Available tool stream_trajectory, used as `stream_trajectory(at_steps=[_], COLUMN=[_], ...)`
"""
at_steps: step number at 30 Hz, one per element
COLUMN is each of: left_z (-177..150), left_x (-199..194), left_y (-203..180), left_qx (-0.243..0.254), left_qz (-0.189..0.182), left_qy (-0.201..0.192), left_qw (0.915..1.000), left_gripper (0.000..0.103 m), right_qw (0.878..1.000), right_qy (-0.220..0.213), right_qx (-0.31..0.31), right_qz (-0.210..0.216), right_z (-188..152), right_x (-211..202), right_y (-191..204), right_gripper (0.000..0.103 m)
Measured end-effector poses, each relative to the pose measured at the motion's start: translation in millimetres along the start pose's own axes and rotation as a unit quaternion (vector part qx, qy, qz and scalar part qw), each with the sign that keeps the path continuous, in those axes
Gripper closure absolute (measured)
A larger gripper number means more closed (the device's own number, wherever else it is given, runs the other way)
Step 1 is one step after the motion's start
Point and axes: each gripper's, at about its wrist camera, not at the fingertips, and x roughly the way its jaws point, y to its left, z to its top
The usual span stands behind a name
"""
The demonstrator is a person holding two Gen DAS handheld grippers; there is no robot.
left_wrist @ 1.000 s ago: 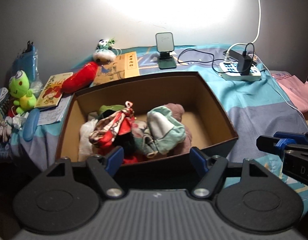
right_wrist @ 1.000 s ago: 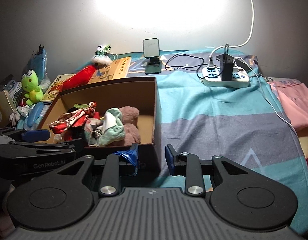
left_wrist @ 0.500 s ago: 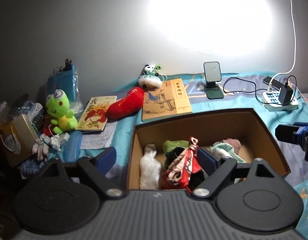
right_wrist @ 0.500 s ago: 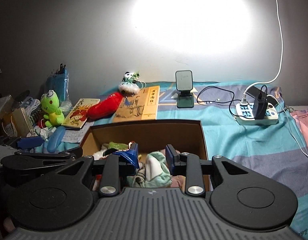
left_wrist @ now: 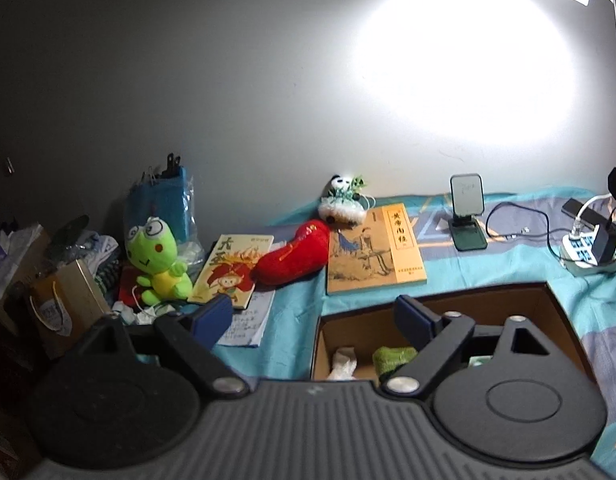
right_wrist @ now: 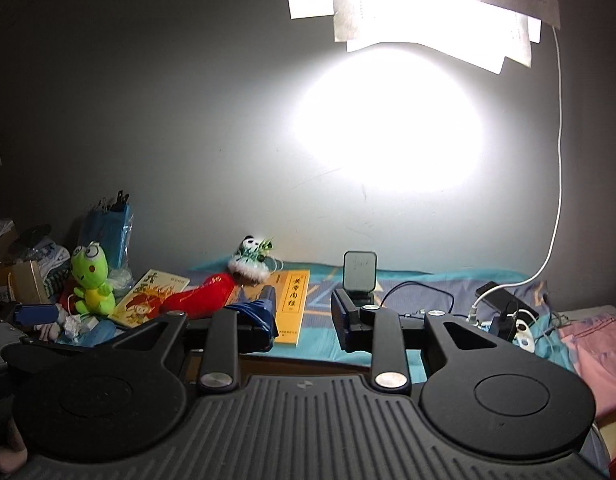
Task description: Organize soft objects
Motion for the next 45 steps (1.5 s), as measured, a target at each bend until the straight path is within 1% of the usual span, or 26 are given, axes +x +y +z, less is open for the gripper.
stream_trajectory(at_steps=[2,4,10,14,16,21,29,39,45], left_z=[3,-1,-35,-57,-65,-77,-80,-83,-88], left_x=[2,8,35,48,52,60,76,99,105], left_y=[-3,-8,-24,-31,-35,-47,-55,-60,-63], left_qx=[-0.005,-0.007,0.0,-0.006,-0.008,-0.006,0.001,-0.016,-0.02], left_qz=[-0.002,-0.004,-0.019,-0.032,-0.039,-0.048,-0.071,-0.081,-0.066], left_qy=[-0.006,0.002,0.055,0.092,0.103,0.123,0.15,0.158,0.155], left_qw=[1.0,1.0,0.9983,0.9952,0.9939,0.9912,0.9862,0.984,0.9855], left_gripper=[0.015,0.015,0.015,0.015,0.015,0.015,0.015,0.015,0.015], right_qw=[1.0,1.0,0.996,0.988,0.986,0.984,0.983,0.984,0.987], right_qy=[-0.004,0.008,0.088,0.137,0.153,0.164,0.172,0.169,0.153], right_qx=[0.003,0.012,0.035,0.067,0.071,0.066,0.057,0.053,0.041], right_qz=[-0.009,-0.014,-0.01,0.004,0.008,0.008,0.016,0.014,0.008], right_z=[-1,-14,-68,-88,-94,-102,-106,-118,-125], right_x=[5,12,36,43,46,53,71,89,93], right_y=[-6,-8,-7,-11,-10,-8,-7,-7,-10], right_gripper=[0.09,0.09,0.09,0.09,0.09,0.09,0.09,0.09,0.09])
